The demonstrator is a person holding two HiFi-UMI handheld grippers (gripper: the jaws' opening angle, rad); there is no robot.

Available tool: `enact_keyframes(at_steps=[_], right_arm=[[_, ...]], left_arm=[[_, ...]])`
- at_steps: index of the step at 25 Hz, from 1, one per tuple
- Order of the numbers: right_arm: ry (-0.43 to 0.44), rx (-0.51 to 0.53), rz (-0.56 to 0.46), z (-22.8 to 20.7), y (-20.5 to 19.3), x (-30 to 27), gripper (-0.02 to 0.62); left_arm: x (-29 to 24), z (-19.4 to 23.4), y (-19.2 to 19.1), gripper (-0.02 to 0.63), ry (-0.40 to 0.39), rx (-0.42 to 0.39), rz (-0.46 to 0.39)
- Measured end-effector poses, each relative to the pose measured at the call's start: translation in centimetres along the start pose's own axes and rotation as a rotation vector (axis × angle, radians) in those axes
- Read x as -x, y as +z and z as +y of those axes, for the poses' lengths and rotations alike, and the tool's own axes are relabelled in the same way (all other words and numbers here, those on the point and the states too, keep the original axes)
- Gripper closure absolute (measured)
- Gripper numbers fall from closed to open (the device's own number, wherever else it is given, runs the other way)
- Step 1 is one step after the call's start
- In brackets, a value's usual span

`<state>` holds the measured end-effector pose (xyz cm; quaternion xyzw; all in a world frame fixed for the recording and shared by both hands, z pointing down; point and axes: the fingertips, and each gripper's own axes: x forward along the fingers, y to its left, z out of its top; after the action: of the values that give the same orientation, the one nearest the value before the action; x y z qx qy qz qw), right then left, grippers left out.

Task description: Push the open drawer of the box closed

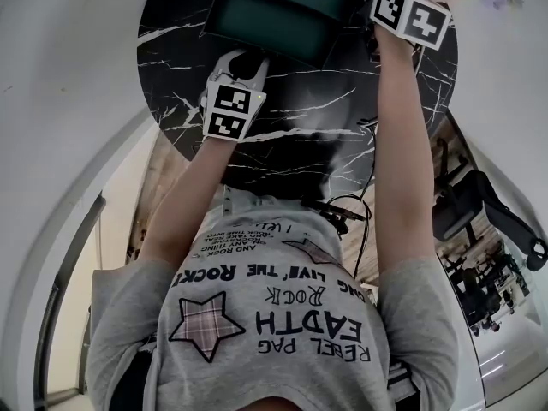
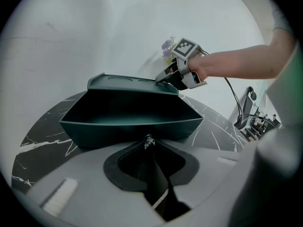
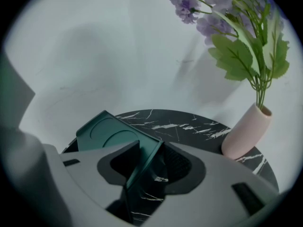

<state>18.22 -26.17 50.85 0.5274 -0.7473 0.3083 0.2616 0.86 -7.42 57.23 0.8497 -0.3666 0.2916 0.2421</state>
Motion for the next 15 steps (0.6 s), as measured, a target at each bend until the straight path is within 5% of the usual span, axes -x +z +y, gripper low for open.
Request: enact_keyframes(at_steps=[15], right_arm=[[0.007, -0.006, 0.002, -0.01, -0.09, -0.14, 0.442]], left_arm=[[-0.12, 0.06, 0.86, 0.534, -0.001, 0.021, -0.021]])
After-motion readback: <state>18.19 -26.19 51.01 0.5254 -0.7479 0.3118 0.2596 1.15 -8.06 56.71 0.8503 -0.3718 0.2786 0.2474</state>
